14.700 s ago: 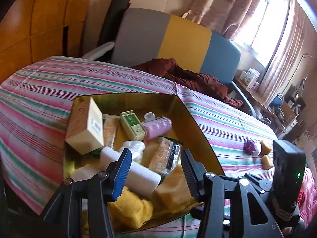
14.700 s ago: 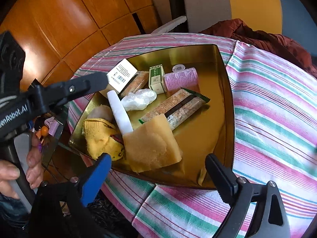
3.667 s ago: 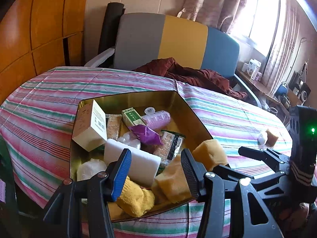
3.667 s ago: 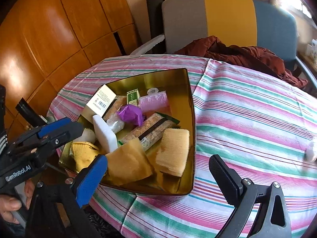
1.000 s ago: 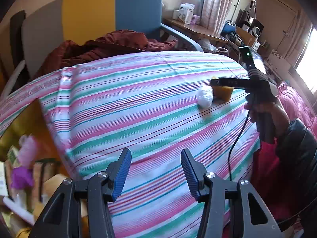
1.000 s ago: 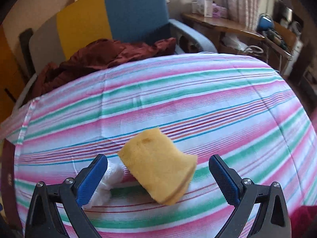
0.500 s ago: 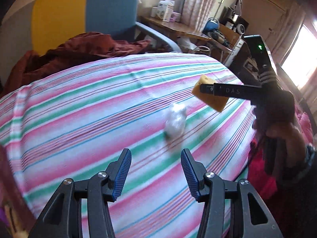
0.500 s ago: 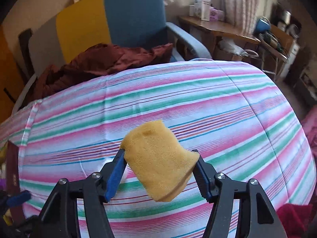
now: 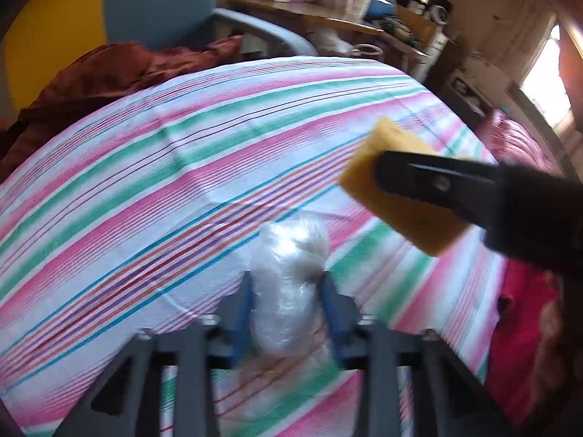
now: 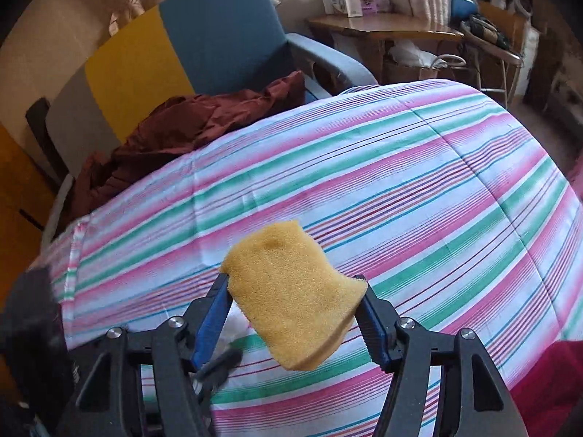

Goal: Organize objects
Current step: 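Grasp the yellow sponge with the right gripper while the left gripper grasps the cotton ball, then carry the cotton ball and yellow sponge into the gold tray and release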

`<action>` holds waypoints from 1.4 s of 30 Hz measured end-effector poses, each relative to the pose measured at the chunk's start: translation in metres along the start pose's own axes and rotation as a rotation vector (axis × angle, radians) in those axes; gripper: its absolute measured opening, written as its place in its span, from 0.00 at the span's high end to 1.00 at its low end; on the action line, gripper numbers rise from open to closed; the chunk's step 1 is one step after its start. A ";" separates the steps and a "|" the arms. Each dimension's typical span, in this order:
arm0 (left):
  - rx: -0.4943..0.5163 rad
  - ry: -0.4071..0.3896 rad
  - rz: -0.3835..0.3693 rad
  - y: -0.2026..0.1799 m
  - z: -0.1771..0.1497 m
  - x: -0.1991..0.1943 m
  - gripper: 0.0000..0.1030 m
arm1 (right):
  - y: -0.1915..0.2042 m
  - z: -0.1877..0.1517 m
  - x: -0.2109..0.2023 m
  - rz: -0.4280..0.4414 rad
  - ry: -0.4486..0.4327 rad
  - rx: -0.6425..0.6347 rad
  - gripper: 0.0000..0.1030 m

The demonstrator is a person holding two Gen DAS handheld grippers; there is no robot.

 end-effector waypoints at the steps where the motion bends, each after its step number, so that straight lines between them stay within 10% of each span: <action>1: -0.012 -0.009 -0.022 0.004 -0.004 -0.001 0.70 | 0.001 -0.001 0.002 -0.009 0.001 -0.008 0.36; 11: -0.069 -0.047 0.074 0.042 -0.124 -0.044 0.71 | 0.054 -0.017 -0.004 0.082 -0.010 -0.225 0.36; 21: -0.127 -0.201 0.102 0.063 -0.207 -0.127 0.71 | 0.150 -0.068 0.024 -0.078 0.055 -0.523 0.36; 42: -0.473 -0.407 0.175 0.162 -0.340 -0.215 0.71 | 0.296 -0.178 -0.043 -0.163 -0.198 -0.735 0.34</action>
Point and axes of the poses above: each gripper's, at about its wrist camera, not at the fingertips, and x roughly the way its jaws point, y to its left, z to its top, the point moved 1 cm from there along x, roughly the way its jaws point, and after that the axes turned 15 degrees about y, right-handed, at the moved point
